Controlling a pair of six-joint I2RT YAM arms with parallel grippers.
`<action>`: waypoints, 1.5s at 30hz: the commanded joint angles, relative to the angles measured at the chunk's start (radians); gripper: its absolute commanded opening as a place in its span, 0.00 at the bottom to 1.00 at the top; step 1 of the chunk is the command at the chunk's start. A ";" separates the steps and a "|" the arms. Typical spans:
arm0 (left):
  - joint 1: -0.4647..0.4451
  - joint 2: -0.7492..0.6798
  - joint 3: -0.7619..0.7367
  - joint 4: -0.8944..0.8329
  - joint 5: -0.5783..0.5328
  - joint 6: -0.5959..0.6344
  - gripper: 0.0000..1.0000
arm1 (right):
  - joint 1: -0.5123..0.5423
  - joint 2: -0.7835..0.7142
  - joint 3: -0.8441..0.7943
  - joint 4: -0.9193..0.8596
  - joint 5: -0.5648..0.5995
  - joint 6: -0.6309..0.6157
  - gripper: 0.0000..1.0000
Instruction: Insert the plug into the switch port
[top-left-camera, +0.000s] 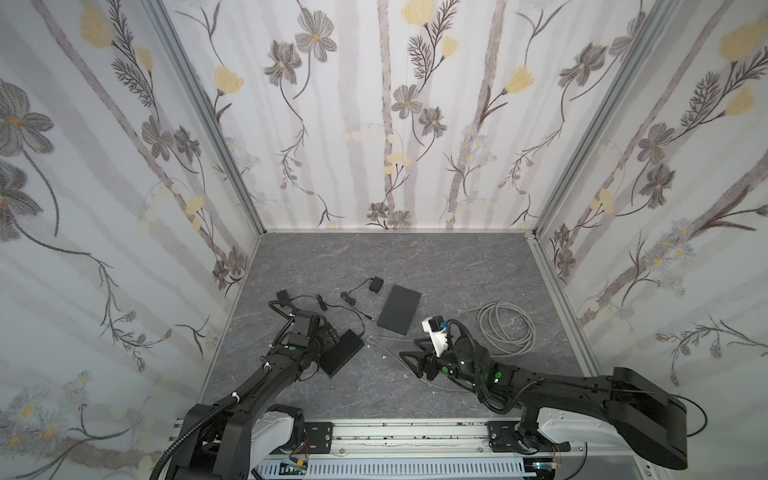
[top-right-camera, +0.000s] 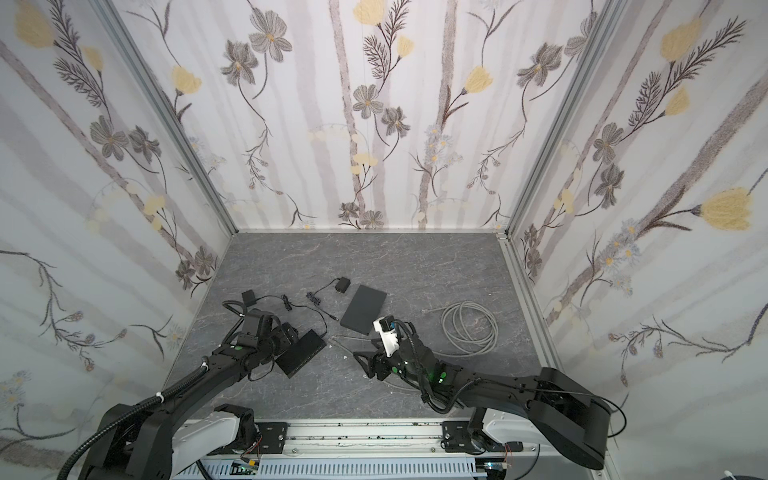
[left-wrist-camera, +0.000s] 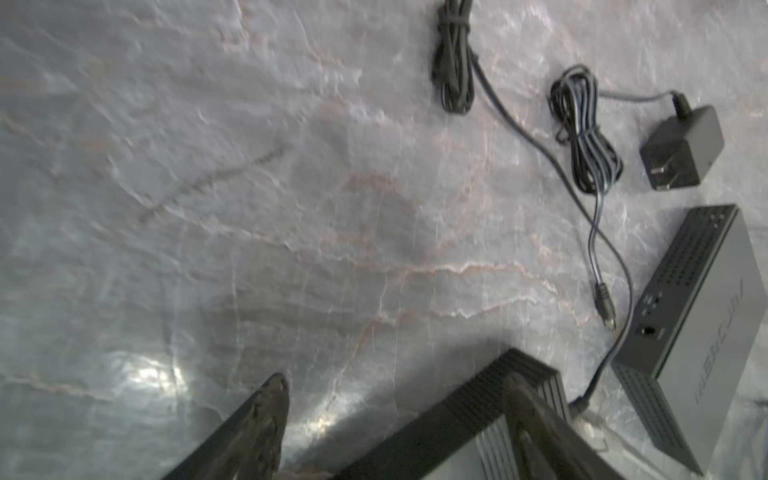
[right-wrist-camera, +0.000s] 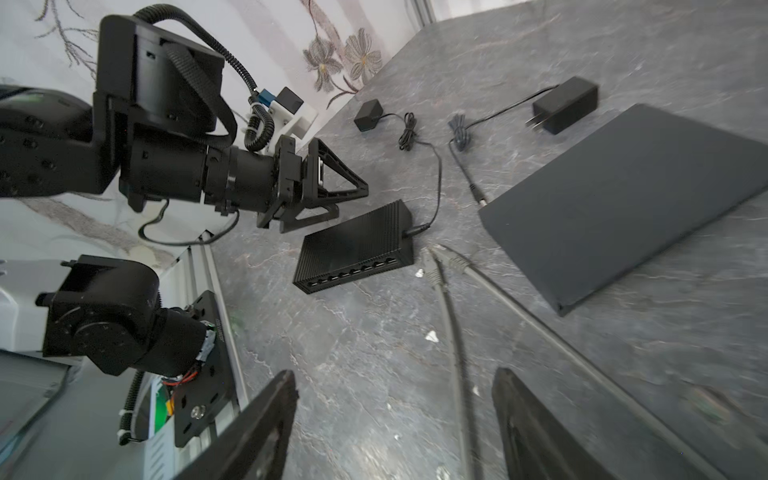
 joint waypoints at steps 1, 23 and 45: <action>-0.045 -0.037 -0.043 0.049 0.023 -0.042 0.82 | 0.008 0.147 0.042 0.210 -0.120 0.165 0.73; -0.225 -0.866 -0.243 -0.385 -0.108 -0.149 0.81 | -0.011 0.056 0.174 -0.329 0.038 -0.082 0.73; -0.147 -0.103 -0.111 0.164 0.034 0.044 0.80 | -0.012 0.501 0.560 -0.640 0.021 -0.376 0.45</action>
